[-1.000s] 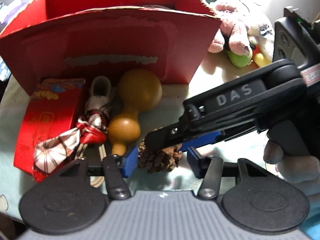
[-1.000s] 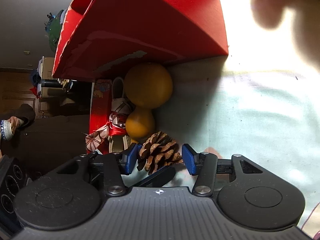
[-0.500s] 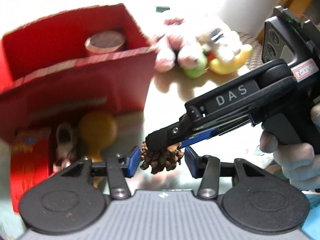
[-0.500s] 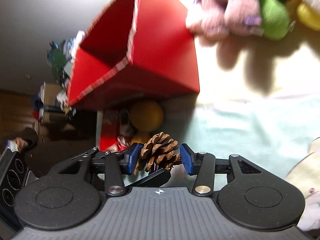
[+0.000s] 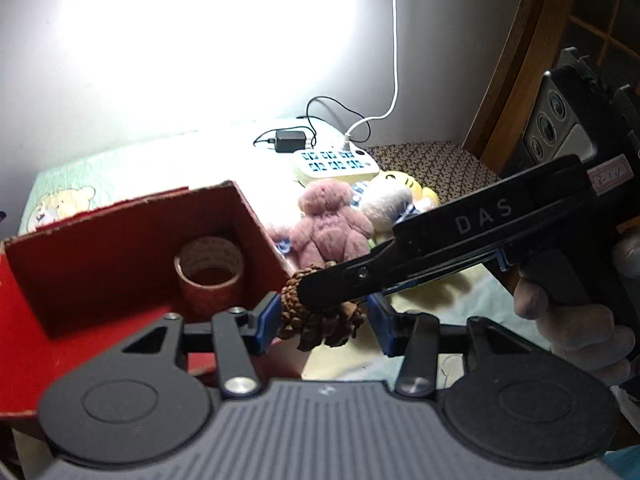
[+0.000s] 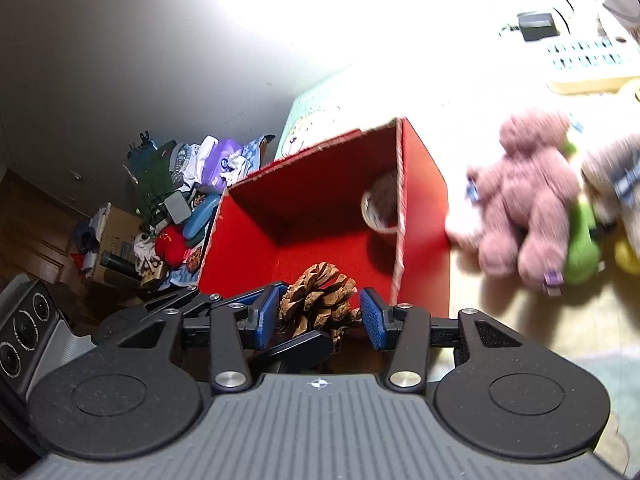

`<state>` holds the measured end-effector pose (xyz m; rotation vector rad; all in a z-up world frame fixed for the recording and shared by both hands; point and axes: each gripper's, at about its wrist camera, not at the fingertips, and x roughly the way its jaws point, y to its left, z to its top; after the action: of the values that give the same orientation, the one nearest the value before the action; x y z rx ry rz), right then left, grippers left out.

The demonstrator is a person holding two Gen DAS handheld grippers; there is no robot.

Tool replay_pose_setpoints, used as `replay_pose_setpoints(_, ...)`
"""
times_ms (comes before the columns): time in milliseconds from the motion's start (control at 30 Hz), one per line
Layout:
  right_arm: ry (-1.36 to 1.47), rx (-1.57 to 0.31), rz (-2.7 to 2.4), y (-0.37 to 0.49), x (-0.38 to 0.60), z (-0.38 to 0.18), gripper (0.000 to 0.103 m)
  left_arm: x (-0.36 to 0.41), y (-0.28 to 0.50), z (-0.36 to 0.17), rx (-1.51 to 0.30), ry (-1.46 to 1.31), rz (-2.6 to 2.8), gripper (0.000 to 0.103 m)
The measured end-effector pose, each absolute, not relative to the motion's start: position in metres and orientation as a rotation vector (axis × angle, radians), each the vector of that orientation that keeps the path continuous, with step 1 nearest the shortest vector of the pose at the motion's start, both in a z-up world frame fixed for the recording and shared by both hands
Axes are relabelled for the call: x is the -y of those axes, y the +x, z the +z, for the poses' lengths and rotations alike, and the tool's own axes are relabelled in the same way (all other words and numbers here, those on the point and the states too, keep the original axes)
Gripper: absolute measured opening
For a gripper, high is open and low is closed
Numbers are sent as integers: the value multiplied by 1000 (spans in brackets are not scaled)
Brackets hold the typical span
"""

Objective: Organize objects
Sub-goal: 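Lift the pine cone with the right gripper and carry it into the box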

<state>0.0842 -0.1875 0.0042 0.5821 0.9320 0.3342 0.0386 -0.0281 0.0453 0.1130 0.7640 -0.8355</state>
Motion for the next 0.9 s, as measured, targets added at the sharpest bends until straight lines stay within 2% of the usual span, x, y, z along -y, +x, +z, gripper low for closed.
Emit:
replay_pose_setpoints(167, 483, -961, 316, 116, 166, -6, 48, 15, 70, 42, -767, 98, -810, 49)
replay_pose_setpoints(367, 367, -1060, 270, 141, 149, -29, 48, 1, 104, 15, -851, 38, -811, 48)
replay_pose_setpoints(900, 4, -1171, 218, 166, 111, -44, 47, -7, 137, -42, -1030, -22, -831, 49)
